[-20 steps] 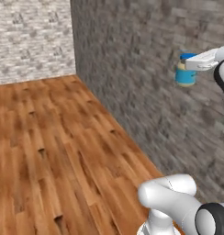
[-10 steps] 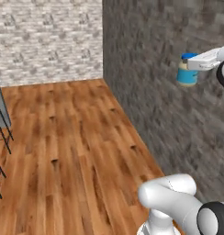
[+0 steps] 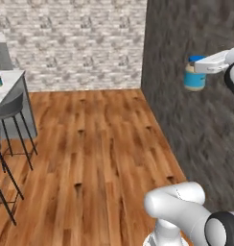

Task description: The dining table condiment station is running low on mayonnaise. Refill the condiment station by opening the cabinet and taking the mayonnaise from the cabinet and placing it on the dining table.

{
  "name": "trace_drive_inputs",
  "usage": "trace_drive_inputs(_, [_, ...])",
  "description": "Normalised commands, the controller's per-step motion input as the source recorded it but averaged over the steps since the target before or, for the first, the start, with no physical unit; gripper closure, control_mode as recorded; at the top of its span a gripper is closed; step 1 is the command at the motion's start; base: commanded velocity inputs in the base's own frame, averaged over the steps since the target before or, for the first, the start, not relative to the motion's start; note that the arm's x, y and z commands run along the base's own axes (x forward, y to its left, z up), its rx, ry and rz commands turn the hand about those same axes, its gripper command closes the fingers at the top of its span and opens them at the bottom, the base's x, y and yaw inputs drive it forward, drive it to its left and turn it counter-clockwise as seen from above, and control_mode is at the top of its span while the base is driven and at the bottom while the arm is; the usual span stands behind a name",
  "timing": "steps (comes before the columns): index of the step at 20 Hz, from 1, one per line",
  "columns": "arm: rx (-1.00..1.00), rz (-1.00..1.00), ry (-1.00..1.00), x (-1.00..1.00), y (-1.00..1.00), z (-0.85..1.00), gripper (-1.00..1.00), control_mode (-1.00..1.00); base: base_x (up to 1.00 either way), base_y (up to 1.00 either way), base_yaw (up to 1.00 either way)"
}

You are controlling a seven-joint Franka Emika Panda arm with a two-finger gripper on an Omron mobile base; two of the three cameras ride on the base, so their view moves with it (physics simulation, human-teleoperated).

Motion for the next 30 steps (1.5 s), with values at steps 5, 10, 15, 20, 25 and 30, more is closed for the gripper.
trace_drive_inputs(5, [0.0, 0.0, 0.0, 0.0, 0.0, 0.0, 1.0, 1.0, 1.0, 0.0, 0.42])
trace_drive_inputs(10, [0.0, 0.0, 0.0, 0.0, 0.0, 0.0, 1.0, 1.0, 1.0, 0.0, 0.55])
trace_drive_inputs(15, [0.0, 0.0, 0.0, 0.0, 0.0, 0.0, 1.0, 1.0, 1.0, 0.0, 0.58])
trace_drive_inputs(20, [0.0, 0.0, 0.0, 0.0, 0.0, 0.0, 1.0, 1.0, 1.0, -0.19, 0.56])
trace_drive_inputs(25, [0.0, 0.0, 0.0, 0.0, 0.0, 0.0, 1.0, 1.0, 1.0, -0.33, 0.53])
trace_drive_inputs(30, [0.0, 0.0, 0.0, 0.0, 0.0, 0.0, 1.0, 1.0, 1.0, -0.29, 0.54])
